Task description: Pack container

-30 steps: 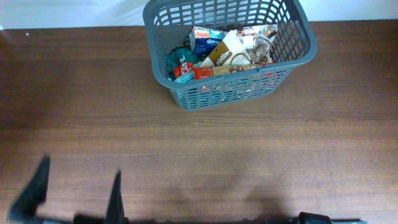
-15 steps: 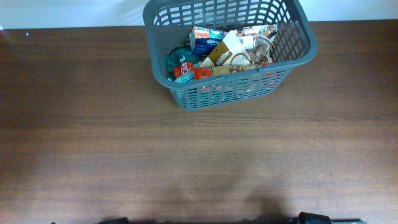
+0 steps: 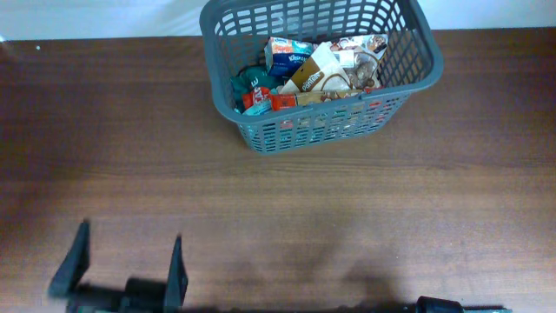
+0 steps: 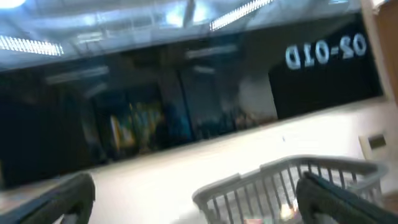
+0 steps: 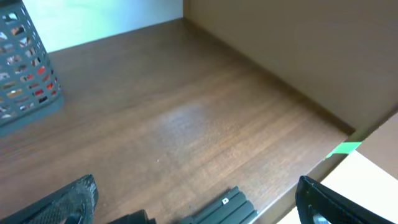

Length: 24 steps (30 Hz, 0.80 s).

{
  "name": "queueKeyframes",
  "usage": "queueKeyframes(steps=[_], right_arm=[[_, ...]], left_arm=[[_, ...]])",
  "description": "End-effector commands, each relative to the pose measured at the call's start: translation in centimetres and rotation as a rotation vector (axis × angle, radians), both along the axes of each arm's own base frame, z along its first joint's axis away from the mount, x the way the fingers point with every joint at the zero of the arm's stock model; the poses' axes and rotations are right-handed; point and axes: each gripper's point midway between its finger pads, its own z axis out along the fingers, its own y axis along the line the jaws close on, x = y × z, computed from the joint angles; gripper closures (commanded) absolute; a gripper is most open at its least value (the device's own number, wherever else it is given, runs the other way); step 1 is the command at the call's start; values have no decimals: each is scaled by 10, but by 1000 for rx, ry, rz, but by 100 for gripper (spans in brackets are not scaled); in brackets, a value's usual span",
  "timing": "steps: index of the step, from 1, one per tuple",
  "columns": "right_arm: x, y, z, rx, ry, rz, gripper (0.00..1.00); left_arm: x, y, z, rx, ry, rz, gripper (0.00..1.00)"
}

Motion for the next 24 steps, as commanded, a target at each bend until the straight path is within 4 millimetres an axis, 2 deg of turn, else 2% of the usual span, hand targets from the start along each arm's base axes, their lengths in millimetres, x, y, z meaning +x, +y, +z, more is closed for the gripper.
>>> queueKeyframes(steps=[1, 5, 7, 13, 24], right_arm=[[-1, 1, -2, 8, -6, 5, 1], [-1, 1, -2, 8, -6, 5, 1], [-1, 1, -2, 8, -6, 5, 1], [-1, 1, -2, 8, -6, 5, 1], [-1, 1, -2, 8, -5, 5, 1]], left_arm=[[34, 3, -42, -30, 93, -31, 1], [64, 9, -85, -44, 160, -30, 1], [77, 14, -103, -52, 141, -17, 1], [88, 27, -119, -93, 27, 48, 1], [104, 50, -158, -170, 92, 165, 1]])
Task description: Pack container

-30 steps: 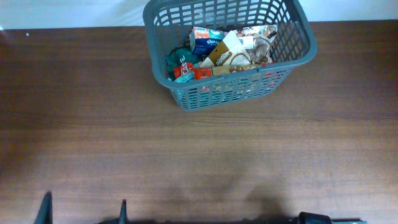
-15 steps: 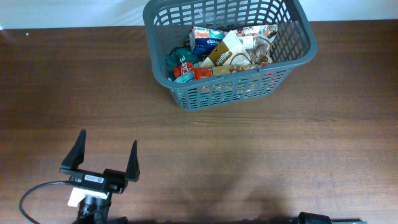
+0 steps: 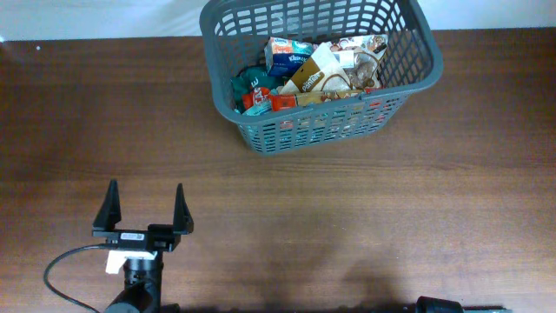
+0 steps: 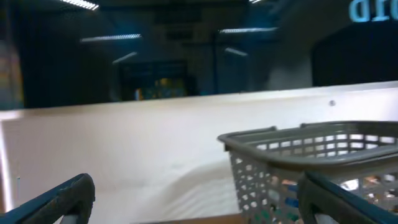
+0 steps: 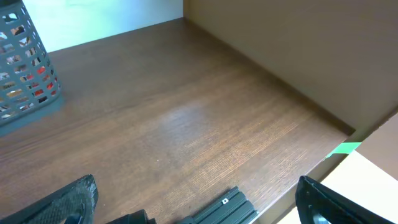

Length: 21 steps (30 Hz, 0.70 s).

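The grey plastic basket (image 3: 321,74) stands at the far middle of the table, holding several snack packets (image 3: 313,74). My left gripper (image 3: 145,202) is open and empty at the near left, its fingers pointing toward the far side. In the left wrist view the basket (image 4: 317,155) shows ahead to the right, between and beyond the open left gripper (image 4: 196,208). Low over the near right of the table, my right gripper (image 5: 199,202) is open with nothing between its fingers. The basket's corner (image 5: 25,68) shows at the far left of that view.
The brown wooden table (image 3: 365,217) spreads between the grippers and the basket. A black rail (image 5: 217,208) runs along the near edge. A tan board (image 5: 298,50) stands along the table's right side, with green tape (image 5: 342,148) by its edge.
My left gripper has moved from the table's near edge farther in and now sits level, its camera looking at the basket instead of the ceiling. The right arm has not moved.
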{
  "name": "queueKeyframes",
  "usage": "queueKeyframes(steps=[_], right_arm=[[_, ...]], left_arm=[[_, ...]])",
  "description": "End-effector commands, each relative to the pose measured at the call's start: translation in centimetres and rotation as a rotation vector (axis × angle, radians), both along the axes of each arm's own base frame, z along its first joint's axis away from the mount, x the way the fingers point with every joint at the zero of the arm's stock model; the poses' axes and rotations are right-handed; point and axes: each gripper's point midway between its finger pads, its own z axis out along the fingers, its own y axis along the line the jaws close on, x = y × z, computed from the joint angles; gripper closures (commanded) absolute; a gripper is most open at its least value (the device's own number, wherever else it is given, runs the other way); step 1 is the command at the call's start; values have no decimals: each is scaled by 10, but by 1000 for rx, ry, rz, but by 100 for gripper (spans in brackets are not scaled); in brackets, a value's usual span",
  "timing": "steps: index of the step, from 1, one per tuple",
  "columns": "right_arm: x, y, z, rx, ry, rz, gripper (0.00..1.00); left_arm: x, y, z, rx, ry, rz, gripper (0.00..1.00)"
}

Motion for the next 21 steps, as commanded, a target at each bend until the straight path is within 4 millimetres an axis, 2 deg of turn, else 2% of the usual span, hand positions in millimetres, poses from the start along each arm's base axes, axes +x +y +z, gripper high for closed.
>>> queueKeyframes(steps=[1, 4, 5, 13, 21], right_arm=[[-1, 1, -2, 8, -6, 5, 1], [-1, 1, -2, 8, -5, 5, 1], [-1, 1, -2, 8, -5, 5, 1], [-1, 1, -2, 8, -5, 5, 1], [-1, 1, -2, 8, -6, 5, 1]], left_arm=[[9, 10, -25, -39, 66, 49, 1], [15, 11, -40, -44, 130, 51, 1], [18, 11, -53, -48, 184, 51, 1], [26, 11, -114, -67, 435, 51, 1], [26, 6, -130, -66, 503, 19, 1]])
